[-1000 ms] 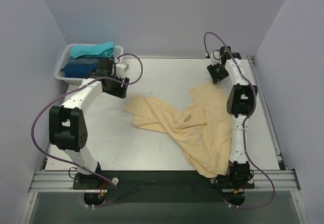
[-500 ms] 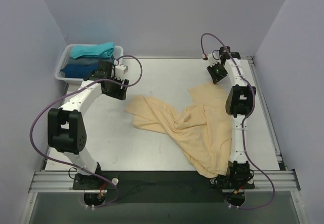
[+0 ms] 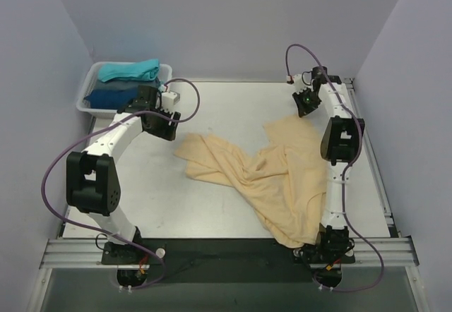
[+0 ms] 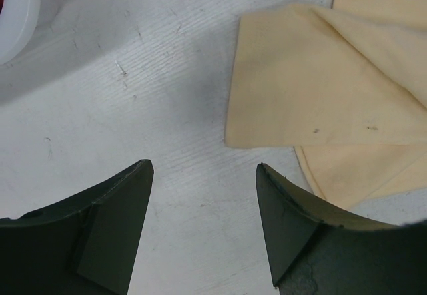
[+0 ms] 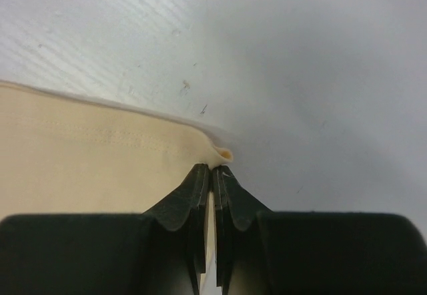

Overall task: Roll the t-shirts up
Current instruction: Flatten out the T-shirt at the center of the board.

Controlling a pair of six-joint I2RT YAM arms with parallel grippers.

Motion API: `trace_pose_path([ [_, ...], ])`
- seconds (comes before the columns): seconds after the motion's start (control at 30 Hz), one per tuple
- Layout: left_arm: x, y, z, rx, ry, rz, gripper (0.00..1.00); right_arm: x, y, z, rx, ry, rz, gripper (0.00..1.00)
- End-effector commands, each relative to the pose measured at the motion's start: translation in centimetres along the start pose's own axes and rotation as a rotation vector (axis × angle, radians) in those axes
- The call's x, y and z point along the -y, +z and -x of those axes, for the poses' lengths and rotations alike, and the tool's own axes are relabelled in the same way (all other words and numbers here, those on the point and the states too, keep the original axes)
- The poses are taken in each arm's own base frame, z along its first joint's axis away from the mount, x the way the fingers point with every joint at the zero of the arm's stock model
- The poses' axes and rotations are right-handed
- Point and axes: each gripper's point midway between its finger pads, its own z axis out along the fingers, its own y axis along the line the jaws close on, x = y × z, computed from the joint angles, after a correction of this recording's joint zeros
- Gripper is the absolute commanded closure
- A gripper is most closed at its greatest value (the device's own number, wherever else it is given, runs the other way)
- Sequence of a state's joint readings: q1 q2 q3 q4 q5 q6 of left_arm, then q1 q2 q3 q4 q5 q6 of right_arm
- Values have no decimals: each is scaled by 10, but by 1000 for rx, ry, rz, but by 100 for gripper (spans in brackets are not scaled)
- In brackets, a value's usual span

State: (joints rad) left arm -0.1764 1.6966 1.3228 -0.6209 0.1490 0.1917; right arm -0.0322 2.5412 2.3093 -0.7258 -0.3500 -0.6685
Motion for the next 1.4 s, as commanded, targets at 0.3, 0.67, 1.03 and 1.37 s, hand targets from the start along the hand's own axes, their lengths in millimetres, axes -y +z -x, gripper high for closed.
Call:
trace_pose_path([
  [0.3,6,52,72,63,28,6,26,-110,-202,83,384,-74,-51,100],
  [0.67,13,108,68,-29,23,72,24,-135,-219,57,369,8,-44,100],
  [1.03,29,119,19,-171,56,2,35,-112,-210,71,398,110,-16,100],
  [1.37,59,92,25,-189,21,-247,100,-87,-212,66,348,120,-137,100],
])
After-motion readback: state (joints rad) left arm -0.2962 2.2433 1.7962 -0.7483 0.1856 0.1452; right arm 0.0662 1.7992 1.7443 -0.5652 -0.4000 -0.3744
